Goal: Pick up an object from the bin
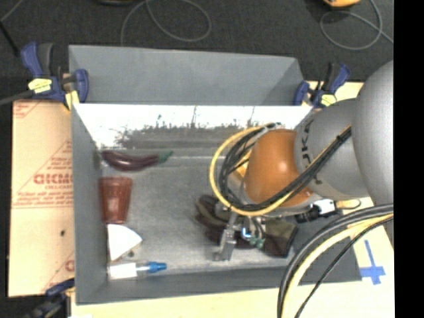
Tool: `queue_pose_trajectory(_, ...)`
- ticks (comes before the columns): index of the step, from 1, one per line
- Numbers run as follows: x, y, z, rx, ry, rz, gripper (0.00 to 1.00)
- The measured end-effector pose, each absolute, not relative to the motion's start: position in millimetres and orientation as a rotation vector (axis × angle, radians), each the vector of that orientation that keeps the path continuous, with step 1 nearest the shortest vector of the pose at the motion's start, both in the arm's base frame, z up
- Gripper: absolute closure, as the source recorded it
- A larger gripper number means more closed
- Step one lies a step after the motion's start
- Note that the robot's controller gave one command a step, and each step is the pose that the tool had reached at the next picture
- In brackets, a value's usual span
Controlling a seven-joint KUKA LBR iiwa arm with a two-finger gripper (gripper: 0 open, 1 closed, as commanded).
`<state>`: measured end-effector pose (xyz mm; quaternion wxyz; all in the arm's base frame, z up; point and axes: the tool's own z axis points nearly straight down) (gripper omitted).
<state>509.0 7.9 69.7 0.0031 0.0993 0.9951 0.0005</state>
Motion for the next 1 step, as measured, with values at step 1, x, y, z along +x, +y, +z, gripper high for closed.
queue_pose_trajectory(1, 515.0, 7.2, 71.9, 0.349, 3.109, 0.006, 1.00)
